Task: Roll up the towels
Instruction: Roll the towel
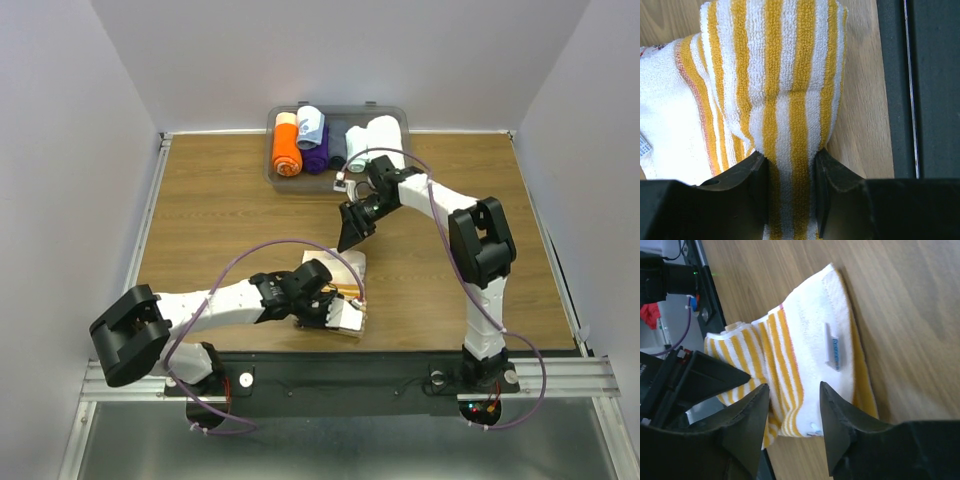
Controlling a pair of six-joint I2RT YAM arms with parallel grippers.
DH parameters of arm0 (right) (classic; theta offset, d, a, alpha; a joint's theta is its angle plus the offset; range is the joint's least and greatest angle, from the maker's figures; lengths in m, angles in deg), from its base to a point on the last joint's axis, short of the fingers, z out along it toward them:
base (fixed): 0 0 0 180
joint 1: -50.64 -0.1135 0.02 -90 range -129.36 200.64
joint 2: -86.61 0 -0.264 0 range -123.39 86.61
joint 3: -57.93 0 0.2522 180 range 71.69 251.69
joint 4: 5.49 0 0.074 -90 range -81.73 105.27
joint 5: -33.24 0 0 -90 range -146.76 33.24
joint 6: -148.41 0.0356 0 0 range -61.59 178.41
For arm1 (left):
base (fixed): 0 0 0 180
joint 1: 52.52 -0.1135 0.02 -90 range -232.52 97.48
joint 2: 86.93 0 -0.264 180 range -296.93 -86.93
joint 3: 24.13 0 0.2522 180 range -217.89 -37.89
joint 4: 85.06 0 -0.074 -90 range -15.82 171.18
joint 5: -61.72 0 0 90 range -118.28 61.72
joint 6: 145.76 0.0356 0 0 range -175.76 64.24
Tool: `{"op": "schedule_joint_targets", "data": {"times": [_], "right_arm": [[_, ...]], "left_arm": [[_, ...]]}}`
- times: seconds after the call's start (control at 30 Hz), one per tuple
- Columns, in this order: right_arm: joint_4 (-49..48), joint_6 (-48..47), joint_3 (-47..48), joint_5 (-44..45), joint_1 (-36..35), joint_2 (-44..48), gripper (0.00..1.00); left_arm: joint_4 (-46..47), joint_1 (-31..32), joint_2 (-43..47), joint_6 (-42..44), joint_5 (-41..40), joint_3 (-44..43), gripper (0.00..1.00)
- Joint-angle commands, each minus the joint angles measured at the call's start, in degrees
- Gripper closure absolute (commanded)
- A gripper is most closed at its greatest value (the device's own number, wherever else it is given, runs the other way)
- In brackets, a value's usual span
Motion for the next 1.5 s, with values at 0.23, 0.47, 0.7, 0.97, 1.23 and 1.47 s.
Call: {"op": "schedule_joint_targets", "data": {"times": [0.23, 0.47, 0.7, 0.97, 1.23, 1.47], "right_arm": [[-2.7, 2.4, -11.6, -4.2, -0.8, 6.3, 0.55], [-4.2, -0.4, -10.1, 1.6, -0.8, -0.9, 0.58], [-5.3, -0.7, -6.8, 6.0, -0.8, 0.3, 0.52], [-5.3, 2.4, -1.0, 4.6, 4.3, 8.1, 0.14], [-4.1, 2.4, 5.4, -1.4, 14.5, 14.5, 0.0], [2.6, -8.1, 2.0, 2.4, 15.4, 24.2, 0.0]], "left_arm": [[-6.4, -0.7, -2.8, -2.6, 5.0, 0.7, 0.99], [-7.5, -0.8, -4.3, -2.5, 5.2, -0.5, 0.99], [-9.4, -1.1, -4.2, -1.9, 5.8, -1.2, 0.98], [-17.6, -2.4, -7.3, -0.4, 11.1, -7.7, 0.91], [-28.4, -8.9, -15.1, 2.0, 18.2, -17.1, 0.85], [-36.5, -17.3, -24.9, 2.5, 27.4, -27.1, 0.79]]}}
